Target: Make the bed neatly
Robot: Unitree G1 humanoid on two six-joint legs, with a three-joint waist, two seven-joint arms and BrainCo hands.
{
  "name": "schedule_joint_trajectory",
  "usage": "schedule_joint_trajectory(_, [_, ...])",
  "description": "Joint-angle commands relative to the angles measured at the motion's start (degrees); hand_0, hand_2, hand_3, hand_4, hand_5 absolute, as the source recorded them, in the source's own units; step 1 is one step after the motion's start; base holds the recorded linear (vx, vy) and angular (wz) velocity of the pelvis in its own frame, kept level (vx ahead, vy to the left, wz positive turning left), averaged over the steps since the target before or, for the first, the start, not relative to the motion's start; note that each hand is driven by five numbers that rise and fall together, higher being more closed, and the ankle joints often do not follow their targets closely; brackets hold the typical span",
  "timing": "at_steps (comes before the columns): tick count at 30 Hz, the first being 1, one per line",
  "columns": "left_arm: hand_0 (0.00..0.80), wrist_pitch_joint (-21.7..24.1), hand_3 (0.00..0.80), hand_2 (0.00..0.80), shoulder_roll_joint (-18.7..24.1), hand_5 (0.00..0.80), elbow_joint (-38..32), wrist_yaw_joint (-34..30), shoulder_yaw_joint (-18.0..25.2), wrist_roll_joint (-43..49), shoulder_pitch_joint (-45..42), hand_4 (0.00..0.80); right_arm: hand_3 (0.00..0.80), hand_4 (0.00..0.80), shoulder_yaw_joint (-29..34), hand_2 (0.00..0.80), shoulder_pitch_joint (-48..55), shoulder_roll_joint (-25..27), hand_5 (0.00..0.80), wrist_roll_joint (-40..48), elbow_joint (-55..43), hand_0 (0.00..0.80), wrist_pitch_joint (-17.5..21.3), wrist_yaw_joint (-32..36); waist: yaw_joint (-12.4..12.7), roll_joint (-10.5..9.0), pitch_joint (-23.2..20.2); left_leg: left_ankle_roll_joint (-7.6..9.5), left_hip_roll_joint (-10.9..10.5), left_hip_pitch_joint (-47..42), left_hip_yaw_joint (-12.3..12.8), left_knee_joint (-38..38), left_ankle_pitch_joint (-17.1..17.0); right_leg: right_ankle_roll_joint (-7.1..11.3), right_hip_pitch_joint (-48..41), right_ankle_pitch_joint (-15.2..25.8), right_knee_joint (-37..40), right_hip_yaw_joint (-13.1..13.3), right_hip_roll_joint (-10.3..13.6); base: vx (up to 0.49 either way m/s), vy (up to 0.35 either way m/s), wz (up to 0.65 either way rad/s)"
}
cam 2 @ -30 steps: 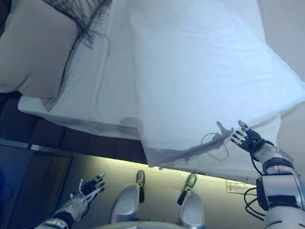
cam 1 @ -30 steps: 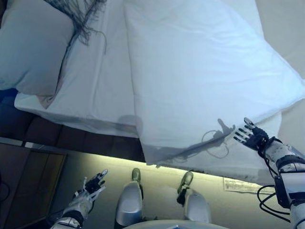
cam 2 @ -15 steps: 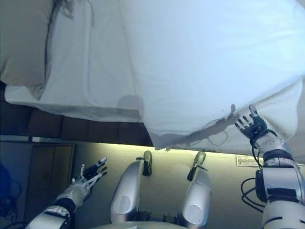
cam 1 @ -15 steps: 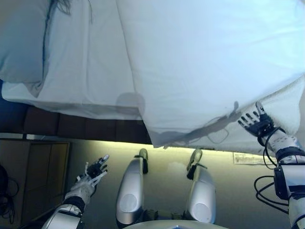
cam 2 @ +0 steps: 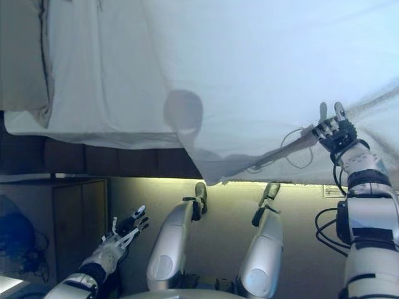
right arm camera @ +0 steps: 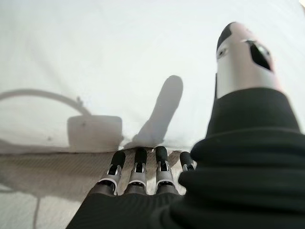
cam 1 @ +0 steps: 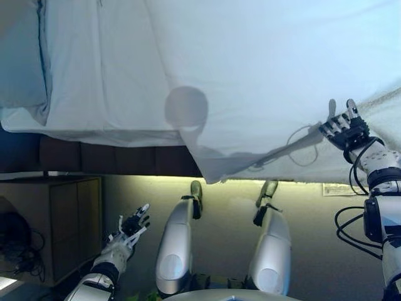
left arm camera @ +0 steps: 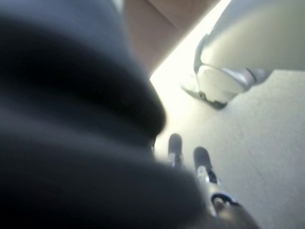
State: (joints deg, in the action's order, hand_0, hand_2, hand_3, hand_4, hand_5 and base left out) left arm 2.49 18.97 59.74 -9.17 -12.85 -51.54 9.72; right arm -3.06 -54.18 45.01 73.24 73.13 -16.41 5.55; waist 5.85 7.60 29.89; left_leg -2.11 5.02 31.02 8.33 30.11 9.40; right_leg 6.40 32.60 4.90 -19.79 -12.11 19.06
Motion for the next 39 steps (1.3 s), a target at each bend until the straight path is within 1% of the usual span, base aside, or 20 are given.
schedule_joint_trajectory(1, [0.000,1.26,0.000,0.000,1.79,0.000,-0.90,-0.30,-0.95,-1.99,-4.50,0.000,0.000,0.000,-1.87,0.000,-5.25,4.67,0.000,0.23,-0.62,0.000,1.94,1.04,0.66,1.39,-0.10,-2.84,2.61,1.11,-3.17,-5.06,-5.44,3.69,0.80,-3.13,-3.09,1.92,3.13,0.012,0.006,0.04])
schedule_joint_trajectory(5, [0.000,0.65,0.000,0.000,2.08,0.000,-2.09,-0.23,-1.20,-2.40,-4.82,0.000,0.000,0.000,-2.68,0.000,-6.99,6.44,0.000,-1.08,-0.50,0.000,0.97,0.32,0.64,2.07,-0.10,-2.97,2.37,1.59,-2.95,-6.32,-6.21,3.78,2.01,-3.18,-3.01,2.00,3.01,0.006,0.001,0.02])
schedule_joint_trajectory(12, [0.000,1.04,0.000,0.000,2.13,0.000,-2.79,-1.20,-1.69,-2.28,-5.97,0.000,0.000,0.000,-3.19,0.000,-8.34,8.97,0.000,-2.46,0.64,0.000,-0.58,-0.88,0.57,2.63,-0.10,-3.14,2.20,1.72,-2.78,-8.84,-7.39,3.81,2.86,-3.31,-2.12,1.93,2.23,0.000,0.000,0.00])
schedule_joint_trajectory(15, [0.000,0.96,0.000,0.000,2.43,0.000,-3.11,-1.92,-1.63,-2.21,-6.19,0.000,0.000,0.000,-3.23,0.000,-8.20,9.67,0.000,-3.48,0.99,0.000,-2.65,-0.57,0.32,2.51,-0.10,-3.17,2.15,1.93,-2.71,-8.99,-7.61,3.63,3.17,-3.02,-1.61,1.97,1.82,0.003,-0.010,-0.01])
schedule_joint_trajectory(19, [0.000,0.74,0.000,0.000,2.37,0.000,-4.26,-2.16,-1.91,-1.94,-6.37,0.000,0.000,0.000,-1.88,0.000,-4.31,9.61,0.000,-5.29,1.61,0.000,-4.26,0.17,-0.15,2.31,-0.10,-3.20,2.37,1.02,-2.52,-10.53,-8.02,3.50,2.46,-2.92,-0.52,1.88,1.29,-0.021,-0.004,-0.01])
schedule_joint_trajectory(20, [0.000,0.66,0.000,0.000,2.46,0.000,-4.71,-1.96,-1.96,-1.90,-6.25,0.000,0.000,0.000,-1.18,0.000,-3.21,9.53,0.000,-5.34,1.67,0.000,-4.25,0.63,-0.29,2.12,-0.10,-2.83,2.39,1.79,-2.05,-11.05,-9.54,2.90,3.10,-1.38,0.26,1.26,1.43,0.000,0.000,0.00])
schedule_joint_trajectory(21, [0.000,0.63,0.000,0.000,2.52,0.000,-4.79,-1.91,-2.10,-1.90,-6.44,0.000,0.000,0.000,-0.93,0.000,-2.46,9.42,0.000,-5.37,1.76,0.000,-4.40,0.70,-0.21,2.13,-0.10,-3.25,2.51,0.61,-2.41,-11.02,-8.23,3.55,2.10,-2.66,-0.01,1.73,1.26,-0.087,-0.014,-0.01])
schedule_joint_trajectory(22, [0.000,0.51,0.000,0.000,2.56,0.000,-5.04,-1.74,-2.05,-1.84,-6.23,0.000,0.000,0.000,-0.31,0.000,-1.48,9.37,0.000,-5.80,1.95,0.000,-4.54,1.42,-0.40,1.88,-0.10,-2.92,2.53,1.19,-1.93,-11.67,-9.70,2.99,2.52,-1.08,0.99,1.05,1.36,0.000,0.000,0.00])
schedule_joint_trajectory(25, [0.000,0.65,0.000,0.000,2.64,0.000,-5.09,-1.35,-2.07,-1.63,-6.04,0.000,0.000,0.000,0.75,0.000,0.64,9.03,0.000,-5.71,2.34,0.000,-4.43,2.03,-0.60,1.44,-0.10,-2.96,2.76,0.52,-1.82,-12.52,-9.93,3.15,1.89,-0.59,2.08,0.91,1.09,-0.026,-0.038,-0.02])
schedule_joint_trajectory(30, [0.000,0.62,0.000,0.000,3.37,0.000,-6.13,0.33,-1.70,-2.24,-5.82,0.000,0.000,0.000,2.20,0.000,2.55,9.13,0.000,-5.65,2.02,0.000,-2.11,3.44,-0.68,0.94,-0.10,-3.12,2.96,-0.13,-1.80,-14.06,-10.58,3.46,1.17,-0.09,3.37,0.50,0.54,0.004,-0.054,0.01])
schedule_joint_trajectory(35, [0.000,-0.01,0.000,0.000,3.95,0.000,-6.43,0.38,-1.40,-2.72,-5.67,0.000,0.000,0.000,1.44,0.000,0.70,10.11,0.000,-5.86,1.41,0.000,-1.39,3.65,-0.59,1.06,-0.10,-3.21,2.83,0.45,-2.31,-14.46,-10.98,3.15,1.86,-0.54,2.88,0.48,0.04,0.007,-0.048,0.00])
schedule_joint_trajectory(39, [0.000,0.02,0.000,0.000,3.88,0.000,-6.92,0.44,-1.99,-2.91,-6.06,0.000,0.000,0.000,-0.26,0.000,-2.21,11.16,0.000,-6.20,1.06,0.000,-1.24,3.24,-0.25,1.51,-0.10,-3.22,2.36,1.07,-3.01,-15.66,-11.86,2.69,2.69,-0.83,2.75,0.66,-0.73,0.029,-0.044,0.04])
